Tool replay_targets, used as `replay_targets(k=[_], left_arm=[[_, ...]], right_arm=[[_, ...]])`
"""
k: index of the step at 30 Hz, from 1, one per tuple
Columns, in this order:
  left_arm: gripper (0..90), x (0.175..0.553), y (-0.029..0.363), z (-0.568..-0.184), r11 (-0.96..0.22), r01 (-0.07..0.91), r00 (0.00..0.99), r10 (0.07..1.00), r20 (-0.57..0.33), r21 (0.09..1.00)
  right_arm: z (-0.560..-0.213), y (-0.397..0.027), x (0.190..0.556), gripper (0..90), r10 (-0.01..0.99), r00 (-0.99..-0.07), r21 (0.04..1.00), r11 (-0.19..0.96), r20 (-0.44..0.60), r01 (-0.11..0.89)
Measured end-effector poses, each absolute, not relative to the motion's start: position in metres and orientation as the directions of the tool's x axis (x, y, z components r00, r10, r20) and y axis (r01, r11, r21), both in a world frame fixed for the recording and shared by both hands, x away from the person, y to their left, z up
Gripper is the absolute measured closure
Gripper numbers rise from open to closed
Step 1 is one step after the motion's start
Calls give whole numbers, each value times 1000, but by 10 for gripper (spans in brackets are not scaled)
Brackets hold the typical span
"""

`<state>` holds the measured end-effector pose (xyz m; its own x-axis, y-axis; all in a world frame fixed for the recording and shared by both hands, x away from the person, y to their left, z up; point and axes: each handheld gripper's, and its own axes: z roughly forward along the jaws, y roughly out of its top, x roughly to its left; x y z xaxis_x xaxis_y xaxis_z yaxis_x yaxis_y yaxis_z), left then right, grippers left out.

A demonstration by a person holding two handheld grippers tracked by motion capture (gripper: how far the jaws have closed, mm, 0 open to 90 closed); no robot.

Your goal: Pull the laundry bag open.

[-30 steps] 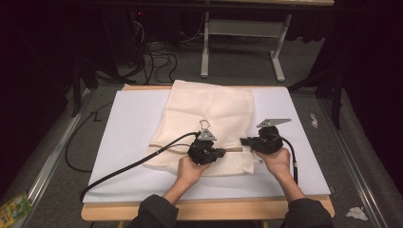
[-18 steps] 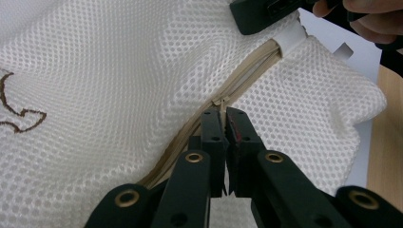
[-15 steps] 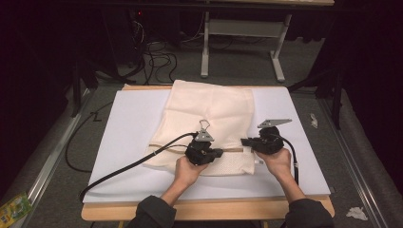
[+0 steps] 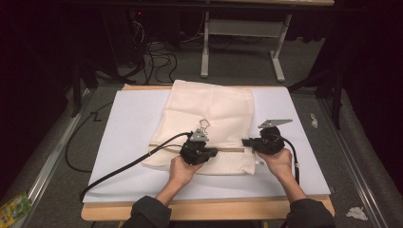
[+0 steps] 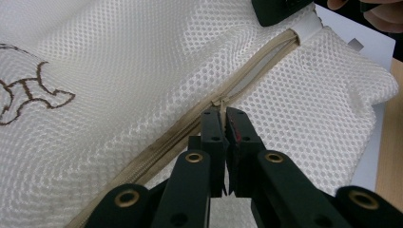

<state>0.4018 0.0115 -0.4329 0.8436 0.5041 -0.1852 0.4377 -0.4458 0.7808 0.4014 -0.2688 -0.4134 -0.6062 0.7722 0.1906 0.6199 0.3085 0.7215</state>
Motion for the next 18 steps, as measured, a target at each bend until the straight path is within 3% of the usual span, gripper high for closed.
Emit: replay_targets(k=[18], left_arm=[[873,401,24,-429,-447,434,835,525,-163,782]], right_arm=[[-412,-268,402,883,775,-606,723,314,178,615]])
